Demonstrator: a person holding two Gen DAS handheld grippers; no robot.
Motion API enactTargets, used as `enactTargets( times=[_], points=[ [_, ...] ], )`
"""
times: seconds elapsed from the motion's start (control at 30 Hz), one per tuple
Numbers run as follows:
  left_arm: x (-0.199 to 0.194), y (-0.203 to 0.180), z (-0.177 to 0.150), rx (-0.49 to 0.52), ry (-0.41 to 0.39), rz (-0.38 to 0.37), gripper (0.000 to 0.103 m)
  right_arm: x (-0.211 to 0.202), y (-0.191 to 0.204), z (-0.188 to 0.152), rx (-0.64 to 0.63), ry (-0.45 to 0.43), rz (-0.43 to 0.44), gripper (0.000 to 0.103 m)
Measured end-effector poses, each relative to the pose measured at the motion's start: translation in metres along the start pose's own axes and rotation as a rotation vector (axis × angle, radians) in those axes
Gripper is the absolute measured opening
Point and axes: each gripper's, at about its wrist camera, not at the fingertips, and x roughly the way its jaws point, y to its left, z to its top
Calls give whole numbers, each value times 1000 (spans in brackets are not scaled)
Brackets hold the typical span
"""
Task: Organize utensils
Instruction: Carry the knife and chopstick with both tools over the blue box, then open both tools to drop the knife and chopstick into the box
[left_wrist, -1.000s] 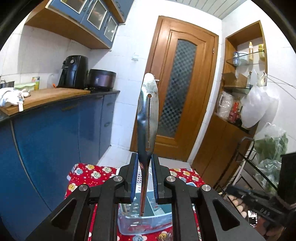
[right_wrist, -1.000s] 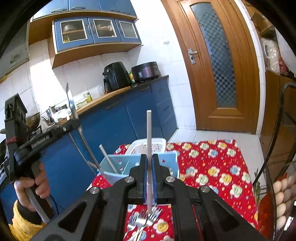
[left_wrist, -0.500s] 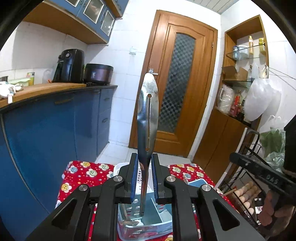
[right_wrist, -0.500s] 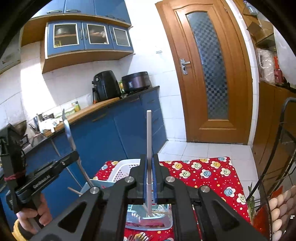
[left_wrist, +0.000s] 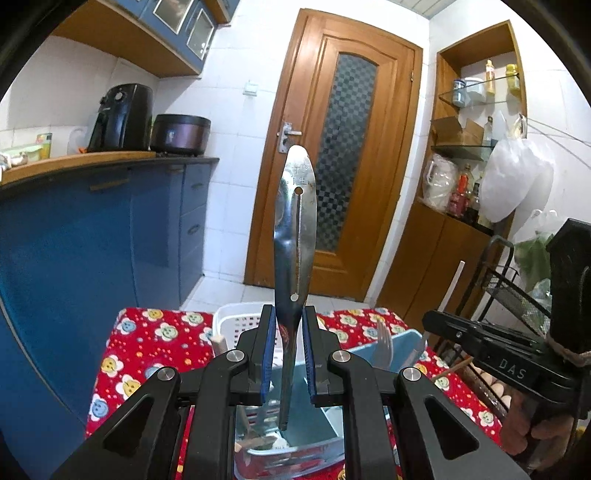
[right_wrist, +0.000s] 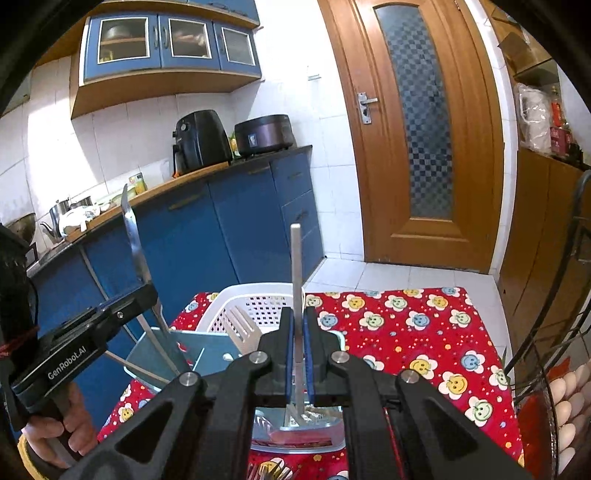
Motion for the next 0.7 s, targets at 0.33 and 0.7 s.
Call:
enactTargets(
  times=[0.33,0.7],
  points=[
    [1,-5,-10,7,25,-11,15,3,1,-5,4,31,13,17],
    [-16,-8,-1,-12,8,-5,38,-20,13,1,-32,-44,39,38]
  ],
)
